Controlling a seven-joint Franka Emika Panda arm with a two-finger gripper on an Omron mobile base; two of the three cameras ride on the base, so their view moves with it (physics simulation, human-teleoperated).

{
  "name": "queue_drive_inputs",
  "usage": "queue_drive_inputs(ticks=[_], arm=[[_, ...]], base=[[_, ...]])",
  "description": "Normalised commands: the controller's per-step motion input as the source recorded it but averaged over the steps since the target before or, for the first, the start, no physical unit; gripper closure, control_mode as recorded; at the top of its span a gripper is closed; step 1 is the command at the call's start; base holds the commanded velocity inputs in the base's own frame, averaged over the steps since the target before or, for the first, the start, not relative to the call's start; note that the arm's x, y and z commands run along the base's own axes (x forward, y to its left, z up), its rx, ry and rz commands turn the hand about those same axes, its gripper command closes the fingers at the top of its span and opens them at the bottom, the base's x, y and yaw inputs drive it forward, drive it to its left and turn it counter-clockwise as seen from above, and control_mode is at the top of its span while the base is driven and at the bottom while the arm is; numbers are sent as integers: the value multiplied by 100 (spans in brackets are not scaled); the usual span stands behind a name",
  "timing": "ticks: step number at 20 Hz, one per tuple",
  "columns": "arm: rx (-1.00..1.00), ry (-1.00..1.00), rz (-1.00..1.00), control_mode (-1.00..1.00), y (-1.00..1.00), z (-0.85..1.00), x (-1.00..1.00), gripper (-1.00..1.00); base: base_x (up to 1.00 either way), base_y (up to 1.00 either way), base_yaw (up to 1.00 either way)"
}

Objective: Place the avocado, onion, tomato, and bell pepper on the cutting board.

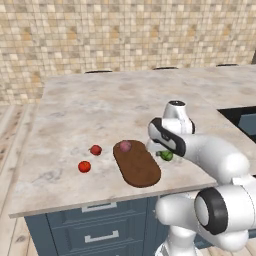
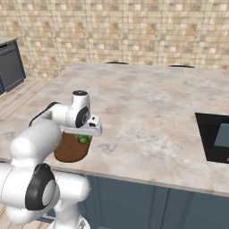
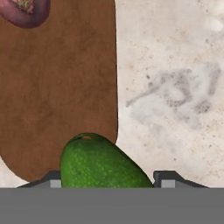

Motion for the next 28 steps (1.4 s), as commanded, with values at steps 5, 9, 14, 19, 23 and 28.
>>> queue_drive_inputs(ticks=[5, 9, 14, 19, 23, 28], arm=[[3, -6, -3, -100, 36, 0, 35, 100], [3, -5, -4, -100, 33, 0, 47, 100], [0, 0, -4, -100, 11, -6, 60, 100], [0, 0, -4, -100, 0, -16, 51, 100], [0, 0, -3, -100, 0, -16, 45, 100], [0, 0, -2, -100, 6, -23, 25, 100]], base=[[0, 0, 0], [0, 0, 0], [0, 0, 0], [0, 0, 0], [0, 0, 0], [0, 0, 0]])
